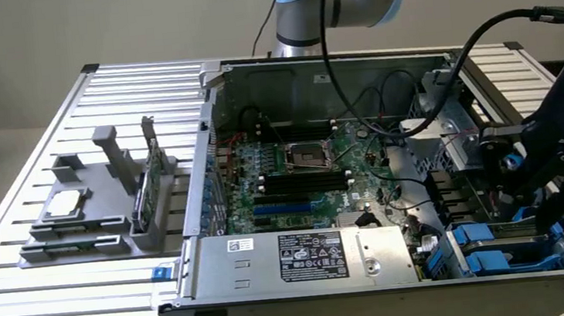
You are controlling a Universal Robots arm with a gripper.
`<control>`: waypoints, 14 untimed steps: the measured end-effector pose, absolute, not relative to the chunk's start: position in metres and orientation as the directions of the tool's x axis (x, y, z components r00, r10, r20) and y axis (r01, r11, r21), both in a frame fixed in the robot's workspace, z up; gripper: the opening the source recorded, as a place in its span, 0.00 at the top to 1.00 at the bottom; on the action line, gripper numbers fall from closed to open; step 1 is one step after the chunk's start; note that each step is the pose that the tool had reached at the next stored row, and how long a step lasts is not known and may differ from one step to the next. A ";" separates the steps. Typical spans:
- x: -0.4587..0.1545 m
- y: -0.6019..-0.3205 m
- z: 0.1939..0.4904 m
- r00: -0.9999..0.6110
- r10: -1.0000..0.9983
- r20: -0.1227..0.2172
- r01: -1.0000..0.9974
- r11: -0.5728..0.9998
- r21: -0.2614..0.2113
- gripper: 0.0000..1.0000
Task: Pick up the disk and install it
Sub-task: 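Insert the first disk wire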
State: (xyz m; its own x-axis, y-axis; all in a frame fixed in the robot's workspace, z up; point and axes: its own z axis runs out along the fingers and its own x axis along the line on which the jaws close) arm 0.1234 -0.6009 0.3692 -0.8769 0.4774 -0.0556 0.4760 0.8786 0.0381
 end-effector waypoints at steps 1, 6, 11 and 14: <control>0.123 -0.601 0.369 -0.871 0.489 -0.056 0.487 0.873 0.038 0.63; 0.123 -0.601 0.369 -0.828 0.558 -0.055 0.556 0.830 0.038 0.63; 0.123 -0.601 0.368 -0.790 0.611 -0.055 0.610 0.792 0.038 0.63; 0.125 -0.601 0.367 -0.778 0.626 -0.056 0.625 0.780 0.038 0.63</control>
